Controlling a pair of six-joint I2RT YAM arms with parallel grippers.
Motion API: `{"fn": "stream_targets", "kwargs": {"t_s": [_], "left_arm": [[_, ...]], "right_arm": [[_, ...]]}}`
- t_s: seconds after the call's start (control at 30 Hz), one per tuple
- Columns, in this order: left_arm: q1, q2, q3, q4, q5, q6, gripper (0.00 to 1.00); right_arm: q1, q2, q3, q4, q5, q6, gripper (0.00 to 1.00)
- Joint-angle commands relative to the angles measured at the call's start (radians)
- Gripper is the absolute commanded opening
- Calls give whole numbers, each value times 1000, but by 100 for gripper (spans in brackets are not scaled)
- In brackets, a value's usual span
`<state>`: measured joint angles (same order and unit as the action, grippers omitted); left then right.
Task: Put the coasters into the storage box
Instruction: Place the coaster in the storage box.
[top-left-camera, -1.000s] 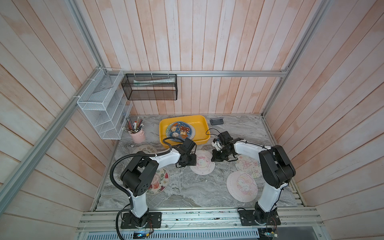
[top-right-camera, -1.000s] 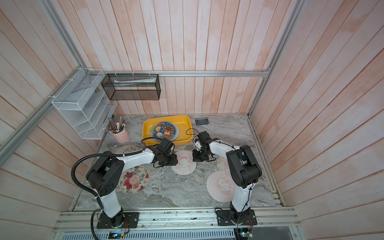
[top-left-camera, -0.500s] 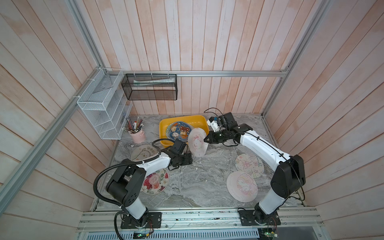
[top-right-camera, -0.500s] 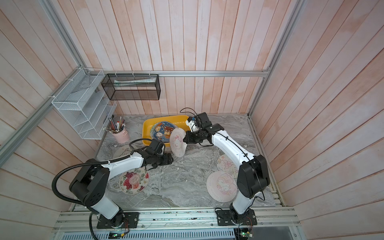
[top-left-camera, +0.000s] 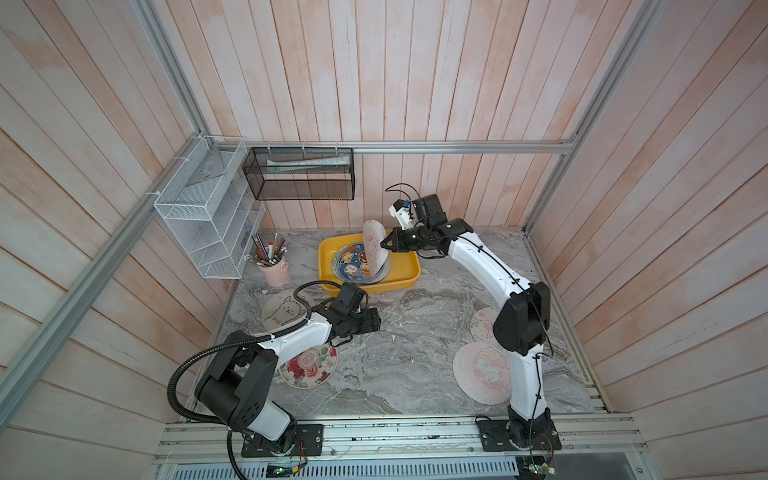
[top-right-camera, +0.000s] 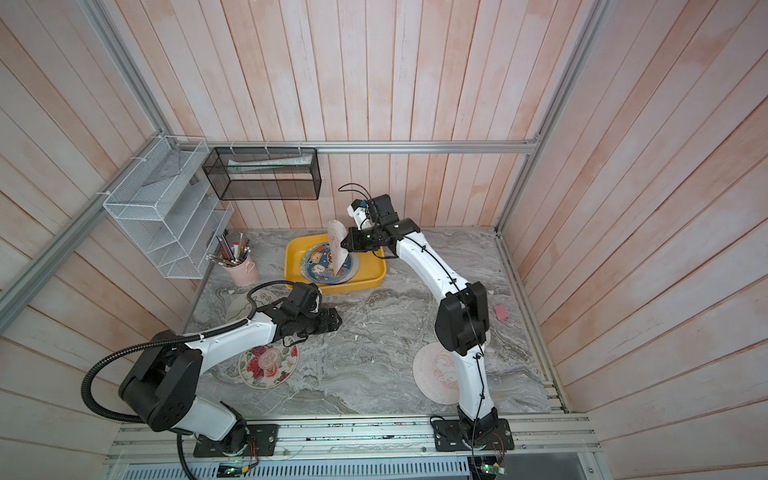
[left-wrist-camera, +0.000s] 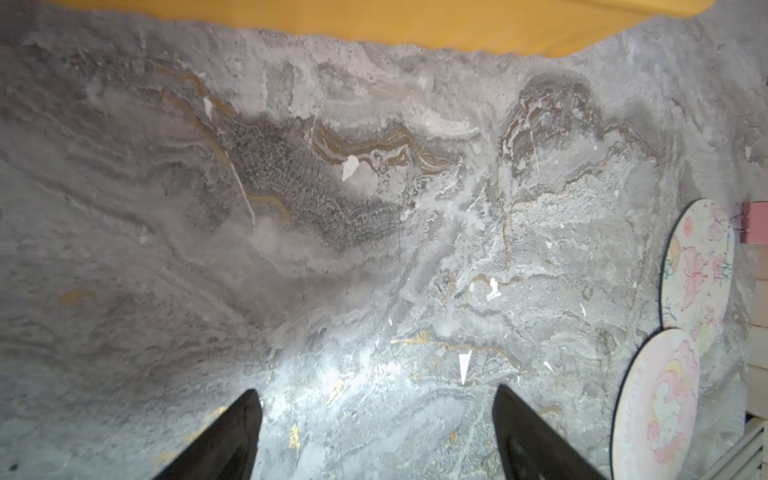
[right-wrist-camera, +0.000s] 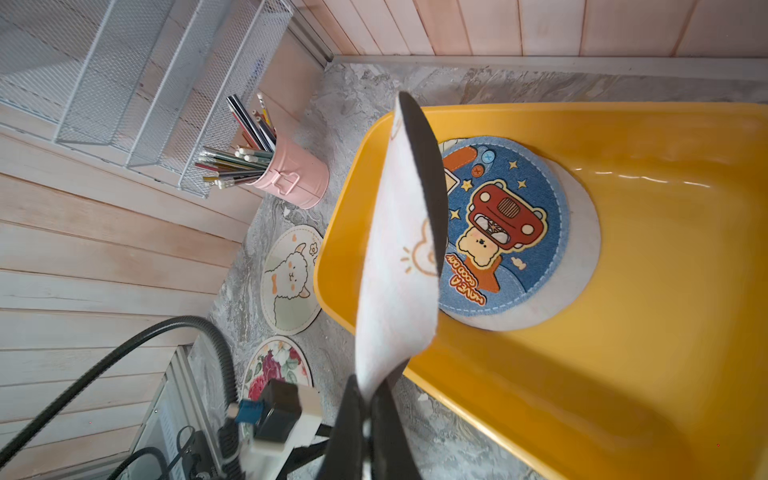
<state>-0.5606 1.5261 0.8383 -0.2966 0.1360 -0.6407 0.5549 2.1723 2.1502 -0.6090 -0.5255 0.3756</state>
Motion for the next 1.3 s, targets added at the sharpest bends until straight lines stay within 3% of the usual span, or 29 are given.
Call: {"fn": "stream_targets", "kwargs": {"t_s": [0.0,0.13,0.33,0.7,0.87,0.93,1.27], "left_arm": [[8,-30,-24,10,-10,-10,88],[9,-40,-33,8,-12,-14,89],[8,-42,-27,4,-13,-13,89],[8,-22,-7,6,-9,-11,90],[8,-16,6,2,-9,-9,91],[8,-14,10,1,-9,-7,92],[7,6,31,4,2,-5,93]], "right_arm": [[26,103,137,-37,-36,24,0],[25,228,246,-58,-39,40,0],[-8,322,255,-86,14,40,0],[-63,346,204,-159,133,-21,0],[-69,330,195,-182,161,-41,33],[-69,307,171,-180,172,-46,40],[-84,102,-61,-130,198,-63,50]]}}
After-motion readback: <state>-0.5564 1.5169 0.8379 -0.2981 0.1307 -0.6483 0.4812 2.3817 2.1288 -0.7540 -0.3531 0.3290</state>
